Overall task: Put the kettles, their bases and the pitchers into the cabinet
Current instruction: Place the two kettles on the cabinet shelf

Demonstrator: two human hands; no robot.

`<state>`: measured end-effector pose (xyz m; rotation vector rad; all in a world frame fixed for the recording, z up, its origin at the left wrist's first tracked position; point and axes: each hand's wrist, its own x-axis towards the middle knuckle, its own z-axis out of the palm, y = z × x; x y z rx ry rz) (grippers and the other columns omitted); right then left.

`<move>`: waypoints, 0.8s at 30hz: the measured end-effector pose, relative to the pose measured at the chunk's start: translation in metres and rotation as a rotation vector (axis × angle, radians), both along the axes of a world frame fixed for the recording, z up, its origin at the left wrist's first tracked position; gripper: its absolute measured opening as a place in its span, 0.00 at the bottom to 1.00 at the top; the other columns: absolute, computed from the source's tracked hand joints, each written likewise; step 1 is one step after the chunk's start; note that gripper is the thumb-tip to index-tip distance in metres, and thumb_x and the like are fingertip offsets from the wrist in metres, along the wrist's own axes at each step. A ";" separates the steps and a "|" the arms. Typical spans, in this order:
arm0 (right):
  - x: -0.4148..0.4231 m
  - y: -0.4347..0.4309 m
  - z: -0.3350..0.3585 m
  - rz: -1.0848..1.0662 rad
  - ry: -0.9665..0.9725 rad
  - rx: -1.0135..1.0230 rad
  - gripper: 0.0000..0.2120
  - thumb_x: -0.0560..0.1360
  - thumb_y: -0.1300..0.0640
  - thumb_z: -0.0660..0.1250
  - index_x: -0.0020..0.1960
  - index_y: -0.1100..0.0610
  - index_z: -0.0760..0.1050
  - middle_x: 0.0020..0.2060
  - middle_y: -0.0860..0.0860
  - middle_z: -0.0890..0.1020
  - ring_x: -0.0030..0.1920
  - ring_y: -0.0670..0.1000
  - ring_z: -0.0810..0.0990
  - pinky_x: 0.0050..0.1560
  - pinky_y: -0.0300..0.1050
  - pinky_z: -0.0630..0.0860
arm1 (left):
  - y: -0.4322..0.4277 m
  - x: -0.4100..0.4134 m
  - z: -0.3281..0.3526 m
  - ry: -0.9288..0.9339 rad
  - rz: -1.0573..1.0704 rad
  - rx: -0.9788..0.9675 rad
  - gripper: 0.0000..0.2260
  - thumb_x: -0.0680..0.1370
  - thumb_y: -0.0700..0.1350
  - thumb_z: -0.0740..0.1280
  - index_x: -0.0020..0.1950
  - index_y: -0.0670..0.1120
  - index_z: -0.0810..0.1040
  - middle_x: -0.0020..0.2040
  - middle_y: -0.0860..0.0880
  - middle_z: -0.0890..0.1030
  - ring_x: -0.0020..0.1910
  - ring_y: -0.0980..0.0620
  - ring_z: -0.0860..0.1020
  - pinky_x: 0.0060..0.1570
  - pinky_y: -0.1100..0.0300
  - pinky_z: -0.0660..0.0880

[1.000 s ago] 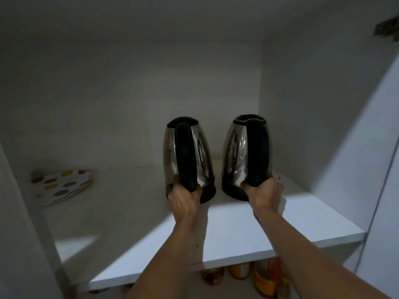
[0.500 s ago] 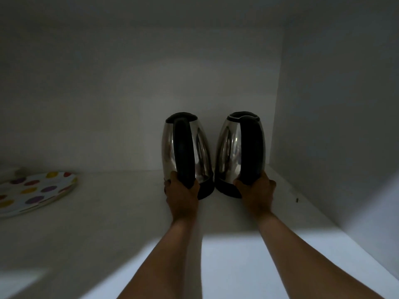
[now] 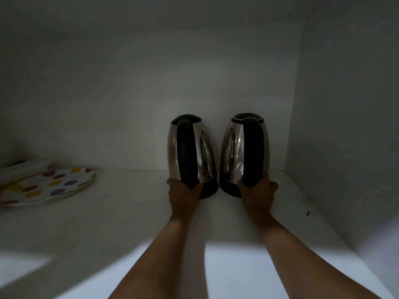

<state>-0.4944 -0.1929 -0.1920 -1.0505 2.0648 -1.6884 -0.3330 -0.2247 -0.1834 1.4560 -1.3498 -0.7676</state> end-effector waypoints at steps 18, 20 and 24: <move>0.099 0.123 0.041 0.074 0.240 0.010 0.28 0.75 0.62 0.67 0.72 0.64 0.62 0.65 0.68 0.69 0.62 0.70 0.73 0.60 0.57 0.73 | 0.138 0.084 0.051 -0.771 0.105 -0.202 0.21 0.80 0.51 0.60 0.69 0.42 0.67 0.72 0.38 0.64 0.74 0.34 0.58 0.70 0.36 0.59; 0.135 0.150 0.050 0.133 0.326 0.029 0.22 0.77 0.56 0.66 0.69 0.61 0.67 0.66 0.66 0.69 0.63 0.68 0.73 0.60 0.56 0.72 | 0.169 0.110 0.060 -0.761 0.135 -0.222 0.20 0.80 0.51 0.60 0.68 0.42 0.67 0.72 0.38 0.64 0.74 0.35 0.58 0.71 0.35 0.57; 0.204 0.196 0.064 0.277 0.488 -0.021 0.22 0.80 0.49 0.62 0.71 0.56 0.67 0.72 0.58 0.65 0.68 0.64 0.69 0.64 0.56 0.70 | 0.235 0.167 0.075 -0.808 0.208 -0.271 0.23 0.81 0.52 0.59 0.72 0.42 0.65 0.77 0.38 0.59 0.77 0.36 0.55 0.73 0.36 0.55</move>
